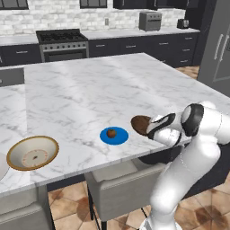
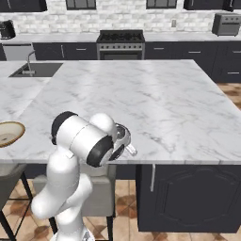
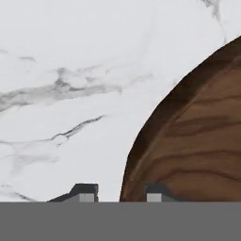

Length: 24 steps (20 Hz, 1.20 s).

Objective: Take the smaller bowl and place it next to the appetizer plate on the dining counter , and place the larger bowl next to the plate with cooked food.

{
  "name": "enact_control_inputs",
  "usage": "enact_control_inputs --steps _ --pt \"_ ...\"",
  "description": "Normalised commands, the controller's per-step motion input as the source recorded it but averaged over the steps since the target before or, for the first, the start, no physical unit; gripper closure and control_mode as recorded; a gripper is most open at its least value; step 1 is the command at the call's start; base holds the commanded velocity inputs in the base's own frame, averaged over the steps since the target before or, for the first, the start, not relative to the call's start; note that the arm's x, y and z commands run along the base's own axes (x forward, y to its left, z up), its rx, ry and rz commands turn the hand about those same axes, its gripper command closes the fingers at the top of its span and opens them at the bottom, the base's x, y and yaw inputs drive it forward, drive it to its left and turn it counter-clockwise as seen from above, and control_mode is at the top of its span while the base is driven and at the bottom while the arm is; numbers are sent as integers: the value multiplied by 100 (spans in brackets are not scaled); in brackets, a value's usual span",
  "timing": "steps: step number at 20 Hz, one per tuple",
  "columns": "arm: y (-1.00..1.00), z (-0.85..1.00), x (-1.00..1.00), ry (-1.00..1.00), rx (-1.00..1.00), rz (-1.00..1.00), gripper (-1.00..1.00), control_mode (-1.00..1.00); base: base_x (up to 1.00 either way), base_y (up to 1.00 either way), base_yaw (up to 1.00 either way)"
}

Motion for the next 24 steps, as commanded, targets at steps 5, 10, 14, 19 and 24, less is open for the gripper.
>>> enact_control_inputs --steps 5,10,14,19,24 --pt "-26 100 -10 -3 -1 3 -100 -100 0 0 0" --pt "0 100 -2 -19 -9 6 -100 -100 0 0 0" --pt "1 100 -9 -13 -13 4 -100 -100 0 0 0" --pt "-1 100 -28 3 -17 0 -100 -100 0 0 0" --pt "-7 100 -55 23 -21 0 -100 -100 0 0 0"
